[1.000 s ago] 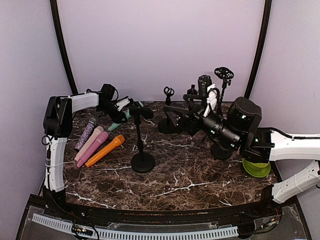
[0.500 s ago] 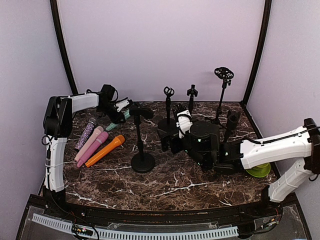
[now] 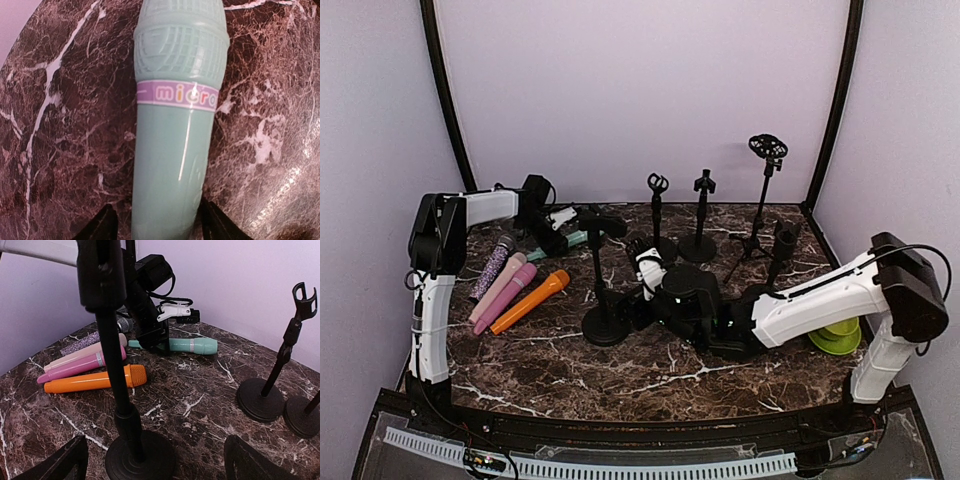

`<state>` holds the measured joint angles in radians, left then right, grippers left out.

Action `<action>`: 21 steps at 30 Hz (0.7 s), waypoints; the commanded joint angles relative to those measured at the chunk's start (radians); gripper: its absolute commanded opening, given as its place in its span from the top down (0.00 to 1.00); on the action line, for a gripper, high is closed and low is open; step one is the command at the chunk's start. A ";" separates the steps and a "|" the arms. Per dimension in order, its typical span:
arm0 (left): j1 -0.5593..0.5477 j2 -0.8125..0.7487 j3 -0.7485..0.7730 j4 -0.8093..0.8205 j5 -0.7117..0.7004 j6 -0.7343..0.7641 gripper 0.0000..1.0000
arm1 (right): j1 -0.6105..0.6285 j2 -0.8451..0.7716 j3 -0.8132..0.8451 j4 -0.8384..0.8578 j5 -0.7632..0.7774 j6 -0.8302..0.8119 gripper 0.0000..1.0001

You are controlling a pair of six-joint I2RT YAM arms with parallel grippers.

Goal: Remove the microphone from the stand
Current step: Place the microphone at the center of the board.

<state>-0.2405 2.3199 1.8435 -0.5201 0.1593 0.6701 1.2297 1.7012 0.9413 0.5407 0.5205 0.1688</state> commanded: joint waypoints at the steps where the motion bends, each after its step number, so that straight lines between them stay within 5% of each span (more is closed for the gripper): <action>1: -0.004 -0.009 0.040 -0.110 -0.021 -0.010 0.39 | 0.001 0.076 0.032 0.143 -0.060 0.015 0.06; 13: 0.014 -0.228 0.056 -0.274 0.139 -0.084 0.24 | -0.030 0.260 0.134 0.246 -0.061 -0.020 0.18; 21: 0.027 -0.438 -0.059 -0.293 0.259 -0.161 0.09 | -0.042 0.287 0.149 0.258 -0.067 -0.032 0.39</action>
<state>-0.2207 2.0068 1.8580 -0.7692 0.3279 0.5602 1.1946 1.9705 1.0637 0.7391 0.4599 0.1467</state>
